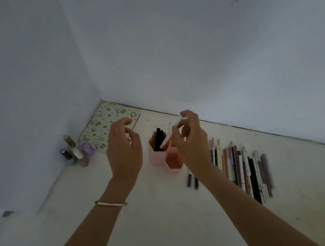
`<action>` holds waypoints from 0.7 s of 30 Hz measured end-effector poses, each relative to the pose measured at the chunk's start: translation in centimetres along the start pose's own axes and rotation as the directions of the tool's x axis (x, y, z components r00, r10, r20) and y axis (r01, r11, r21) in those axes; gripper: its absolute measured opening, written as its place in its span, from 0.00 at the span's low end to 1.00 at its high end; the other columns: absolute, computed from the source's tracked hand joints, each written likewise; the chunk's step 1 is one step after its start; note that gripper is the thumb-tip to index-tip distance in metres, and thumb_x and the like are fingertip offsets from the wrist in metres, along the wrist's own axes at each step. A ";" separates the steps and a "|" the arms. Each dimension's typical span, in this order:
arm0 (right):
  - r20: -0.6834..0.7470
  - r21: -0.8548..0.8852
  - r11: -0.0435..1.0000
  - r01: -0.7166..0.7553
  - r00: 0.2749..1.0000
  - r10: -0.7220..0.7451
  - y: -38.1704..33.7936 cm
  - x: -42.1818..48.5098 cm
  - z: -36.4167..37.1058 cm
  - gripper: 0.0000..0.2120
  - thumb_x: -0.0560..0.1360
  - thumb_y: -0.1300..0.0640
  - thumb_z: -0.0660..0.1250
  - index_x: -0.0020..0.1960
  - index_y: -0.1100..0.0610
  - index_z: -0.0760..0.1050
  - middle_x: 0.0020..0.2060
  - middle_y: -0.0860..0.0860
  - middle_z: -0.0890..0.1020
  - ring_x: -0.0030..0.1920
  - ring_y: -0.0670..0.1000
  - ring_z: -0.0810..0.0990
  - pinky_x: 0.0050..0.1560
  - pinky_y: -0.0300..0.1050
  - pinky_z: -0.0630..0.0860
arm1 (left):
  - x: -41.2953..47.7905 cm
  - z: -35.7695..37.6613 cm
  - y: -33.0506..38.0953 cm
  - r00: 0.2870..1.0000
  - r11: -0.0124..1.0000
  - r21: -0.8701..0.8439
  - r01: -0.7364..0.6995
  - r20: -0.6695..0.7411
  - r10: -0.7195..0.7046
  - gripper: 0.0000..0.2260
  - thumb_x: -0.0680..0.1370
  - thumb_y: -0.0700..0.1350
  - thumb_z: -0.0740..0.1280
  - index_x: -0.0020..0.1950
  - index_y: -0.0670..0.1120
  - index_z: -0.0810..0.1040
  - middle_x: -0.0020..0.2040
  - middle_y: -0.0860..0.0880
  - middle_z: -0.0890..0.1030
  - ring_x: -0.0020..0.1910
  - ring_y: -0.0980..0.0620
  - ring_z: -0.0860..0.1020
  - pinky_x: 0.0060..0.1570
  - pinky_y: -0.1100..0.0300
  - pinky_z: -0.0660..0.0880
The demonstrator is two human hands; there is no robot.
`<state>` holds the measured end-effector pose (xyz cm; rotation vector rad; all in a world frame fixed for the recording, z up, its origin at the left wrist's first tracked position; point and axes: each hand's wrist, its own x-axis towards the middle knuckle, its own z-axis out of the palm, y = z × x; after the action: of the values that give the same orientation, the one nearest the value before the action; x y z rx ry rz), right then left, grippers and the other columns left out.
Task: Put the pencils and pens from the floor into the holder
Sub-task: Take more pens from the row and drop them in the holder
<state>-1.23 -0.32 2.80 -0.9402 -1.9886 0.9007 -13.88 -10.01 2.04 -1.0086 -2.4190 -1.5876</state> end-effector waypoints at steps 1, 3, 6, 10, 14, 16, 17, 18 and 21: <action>0.047 -0.041 0.999 -0.010 0.999 0.012 0.6 -0.4 0.4 0.14 0.78 0.56 0.65 0.60 0.45 0.65 0.38 0.44 0.77 0.36 0.45 0.77 0.40 0.43 0.78 | 0.2 -0.3 0.3 1.000 1.000 -0.023 0.006 -0.003 -0.006 0.13 0.76 0.39 0.58 0.59 0.45 0.73 0.55 0.50 0.76 0.48 0.52 0.76 0.42 0.51 0.78; 0.124 -0.140 0.990 0.026 0.992 -0.009 1.5 -1.2 1.0 0.14 0.78 0.53 0.64 0.62 0.47 0.68 0.44 0.46 0.79 0.42 0.46 0.78 0.46 0.44 0.78 | 0.6 -0.4 1.0 1.000 0.999 -0.044 0.001 -0.008 -0.002 0.14 0.75 0.40 0.57 0.59 0.44 0.74 0.55 0.50 0.76 0.47 0.52 0.76 0.42 0.52 0.77; 0.097 -0.150 0.982 0.114 0.990 -0.100 2.0 -1.5 0.7 0.15 0.78 0.53 0.63 0.64 0.53 0.72 0.51 0.48 0.78 0.43 0.43 0.76 0.46 0.41 0.78 | 0.9 -0.2 2.8 0.999 0.999 -0.048 -0.020 -0.032 0.018 0.13 0.75 0.39 0.58 0.58 0.44 0.74 0.53 0.50 0.76 0.45 0.52 0.76 0.40 0.52 0.77; -0.224 -0.027 0.999 0.020 0.974 -0.026 1.7 1.1 -3.3 0.14 0.77 0.64 0.60 0.62 0.58 0.72 0.47 0.49 0.78 0.36 0.45 0.76 0.37 0.33 0.73 | -1.3 1.1 7.5 0.986 0.990 -0.065 -0.129 0.095 0.135 0.09 0.76 0.36 0.62 0.54 0.44 0.75 0.48 0.51 0.77 0.40 0.58 0.75 0.38 0.67 0.74; -0.387 0.042 0.995 -0.093 0.917 0.102 2.2 3.1 -8.3 0.16 0.75 0.68 0.59 0.59 0.56 0.73 0.45 0.50 0.79 0.35 0.45 0.74 0.34 0.30 0.69 | -5.0 6.6 11.0 0.838 0.963 0.199 -0.184 0.544 0.047 0.11 0.80 0.42 0.60 0.62 0.46 0.73 0.53 0.50 0.78 0.51 0.52 0.78 0.52 0.58 0.75; -0.397 0.046 0.991 -0.126 0.908 0.134 3.1 2.9 -10.2 0.16 0.75 0.69 0.59 0.58 0.56 0.73 0.44 0.50 0.79 0.34 0.43 0.72 0.33 0.30 0.69 | -6.5 10.3 10.6 0.756 0.873 0.382 -0.303 0.655 -0.024 0.12 0.81 0.38 0.57 0.64 0.43 0.69 0.58 0.46 0.76 0.55 0.48 0.77 0.53 0.57 0.73; -0.389 0.044 0.990 -0.135 0.910 0.141 3.6 2.6 -10.9 0.15 0.75 0.69 0.59 0.57 0.56 0.73 0.44 0.50 0.79 0.33 0.43 0.72 0.33 0.30 0.69 | -7.1 11.9 10.2 0.735 0.829 0.439 -0.345 0.676 -0.052 0.12 0.81 0.37 0.56 0.63 0.42 0.69 0.58 0.45 0.76 0.56 0.47 0.77 0.53 0.58 0.73; -0.379 0.041 0.989 -0.143 0.914 0.147 4.1 2.2 -11.4 0.15 0.75 0.70 0.59 0.57 0.56 0.73 0.43 0.50 0.80 0.33 0.43 0.72 0.32 0.30 0.69 | -7.3 13.2 9.7 0.732 0.795 0.488 -0.359 0.676 -0.084 0.11 0.80 0.36 0.55 0.61 0.42 0.70 0.58 0.45 0.76 0.56 0.47 0.77 0.53 0.58 0.73; -0.361 0.001 0.988 -0.157 0.921 0.146 6.0 0.7 -13.1 0.14 0.75 0.70 0.59 0.56 0.56 0.74 0.39 0.46 0.79 0.31 0.44 0.73 0.31 0.30 0.68 | -8.5 16.4 8.0 0.680 0.728 0.588 -0.354 0.696 -0.232 0.11 0.80 0.36 0.57 0.59 0.40 0.74 0.56 0.45 0.79 0.56 0.46 0.79 0.52 0.58 0.74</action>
<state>11.27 6.71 4.27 -1.1961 -1.6357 0.7220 1.83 1.72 -2.60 -1.7209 -2.9636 -0.0434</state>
